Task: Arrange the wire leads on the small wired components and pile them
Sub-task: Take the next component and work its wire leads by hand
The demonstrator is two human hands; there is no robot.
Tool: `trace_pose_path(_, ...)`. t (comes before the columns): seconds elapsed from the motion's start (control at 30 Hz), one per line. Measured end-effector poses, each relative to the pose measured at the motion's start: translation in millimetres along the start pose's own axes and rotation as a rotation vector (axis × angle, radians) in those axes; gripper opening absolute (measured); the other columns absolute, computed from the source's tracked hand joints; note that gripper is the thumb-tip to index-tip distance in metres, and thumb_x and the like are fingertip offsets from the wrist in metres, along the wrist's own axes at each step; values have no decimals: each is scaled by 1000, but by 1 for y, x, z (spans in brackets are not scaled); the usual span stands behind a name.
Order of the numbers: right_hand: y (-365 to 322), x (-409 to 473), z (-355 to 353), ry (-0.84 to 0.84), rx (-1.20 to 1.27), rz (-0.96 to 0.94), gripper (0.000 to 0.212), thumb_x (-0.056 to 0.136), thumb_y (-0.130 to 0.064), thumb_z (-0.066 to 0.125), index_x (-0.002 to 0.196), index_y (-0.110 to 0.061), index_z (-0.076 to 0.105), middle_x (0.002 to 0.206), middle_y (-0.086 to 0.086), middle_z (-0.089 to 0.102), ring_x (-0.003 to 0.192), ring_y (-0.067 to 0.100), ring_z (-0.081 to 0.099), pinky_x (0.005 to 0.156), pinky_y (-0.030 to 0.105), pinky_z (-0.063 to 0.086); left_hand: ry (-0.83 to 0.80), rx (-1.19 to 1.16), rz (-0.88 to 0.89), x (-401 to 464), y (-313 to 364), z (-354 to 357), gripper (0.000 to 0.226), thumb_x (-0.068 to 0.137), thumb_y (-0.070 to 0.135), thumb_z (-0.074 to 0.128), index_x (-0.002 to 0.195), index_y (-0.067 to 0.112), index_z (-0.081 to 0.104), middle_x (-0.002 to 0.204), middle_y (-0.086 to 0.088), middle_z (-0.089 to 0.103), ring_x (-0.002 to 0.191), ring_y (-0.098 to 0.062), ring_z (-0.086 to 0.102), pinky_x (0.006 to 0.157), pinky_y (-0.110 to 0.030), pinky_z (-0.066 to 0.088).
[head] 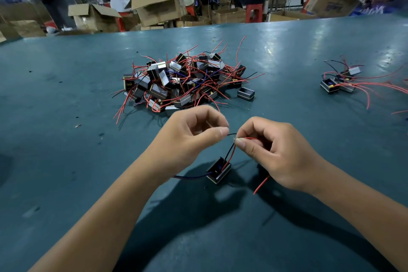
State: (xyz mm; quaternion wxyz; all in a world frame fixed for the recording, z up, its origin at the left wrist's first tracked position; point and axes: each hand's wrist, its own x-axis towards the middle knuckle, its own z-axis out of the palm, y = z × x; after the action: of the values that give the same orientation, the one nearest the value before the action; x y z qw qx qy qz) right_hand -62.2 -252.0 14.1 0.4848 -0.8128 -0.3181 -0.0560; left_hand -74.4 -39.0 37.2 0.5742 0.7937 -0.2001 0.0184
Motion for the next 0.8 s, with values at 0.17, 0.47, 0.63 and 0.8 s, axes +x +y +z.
trace_pose_path(0.17,2,0,-2,-48,84,47,13,92,-34,60,84,-24,60,58,-11,38,54,6,31,51,19,30,-35,498,391,1,-3,-3,18,83,10,81,97,18,73,93,3,60,82,-9,53,71,-18,40)
trace_pose_path(0.47,1,0,-4,-102,144,64,14,91,-33,61,86,-20,62,61,-8,39,57,9,33,53,21,31,27,634,544,3,-7,-2,16,84,29,77,94,15,78,93,3,60,87,-18,56,76,-35,48)
trace_pose_path(0.63,1,-1,-2,-108,158,50,10,91,-34,61,87,-25,61,60,-8,39,57,8,33,52,22,31,52,687,590,3,-4,-1,16,87,30,76,89,14,78,88,1,60,81,-19,54,73,-35,45)
trace_pose_path(0.8,-1,-2,-2,-61,109,-13,11,93,-32,60,85,-24,60,57,-8,38,53,6,31,49,20,30,61,670,591,3,-6,1,14,88,25,75,85,11,76,86,2,60,79,-18,54,72,-34,45)
